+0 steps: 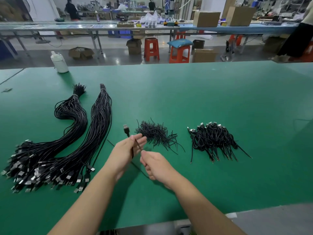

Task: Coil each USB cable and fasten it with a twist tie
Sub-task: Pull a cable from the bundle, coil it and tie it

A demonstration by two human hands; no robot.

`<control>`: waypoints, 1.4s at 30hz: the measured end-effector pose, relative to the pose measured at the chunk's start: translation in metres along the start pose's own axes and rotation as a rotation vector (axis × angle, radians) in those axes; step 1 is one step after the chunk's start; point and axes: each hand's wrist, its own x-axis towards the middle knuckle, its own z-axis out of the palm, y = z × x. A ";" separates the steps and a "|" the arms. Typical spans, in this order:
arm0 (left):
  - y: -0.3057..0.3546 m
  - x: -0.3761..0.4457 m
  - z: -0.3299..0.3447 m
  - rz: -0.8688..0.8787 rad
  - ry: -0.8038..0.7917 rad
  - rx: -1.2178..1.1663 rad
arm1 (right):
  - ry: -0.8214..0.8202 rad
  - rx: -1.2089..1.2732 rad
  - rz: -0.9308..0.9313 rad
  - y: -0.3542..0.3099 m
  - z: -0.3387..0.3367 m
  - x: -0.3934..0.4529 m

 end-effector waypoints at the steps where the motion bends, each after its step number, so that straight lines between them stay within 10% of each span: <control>1: -0.002 0.003 0.002 -0.019 0.035 -0.132 | -0.017 -0.006 0.004 0.003 0.003 0.000; 9: 0.029 -0.002 0.009 -0.074 -0.113 -0.465 | -0.089 0.049 0.071 0.018 -0.011 -0.001; 16: 0.043 -0.024 -0.017 -0.239 -0.879 0.606 | -0.255 0.014 0.146 0.008 -0.025 -0.001; 23: 0.024 -0.023 -0.003 -0.267 -0.655 1.127 | -0.047 -0.268 0.121 0.014 -0.021 0.002; 27: 0.001 -0.013 0.003 0.113 -0.298 1.381 | 0.068 -0.077 0.134 0.015 -0.025 0.003; 36: -0.003 0.000 0.031 -0.050 0.075 -0.400 | -0.003 -0.054 0.091 0.028 -0.019 0.002; 42: 0.023 -0.006 0.023 -0.067 -0.248 -0.361 | -0.084 0.350 0.108 0.033 -0.033 0.003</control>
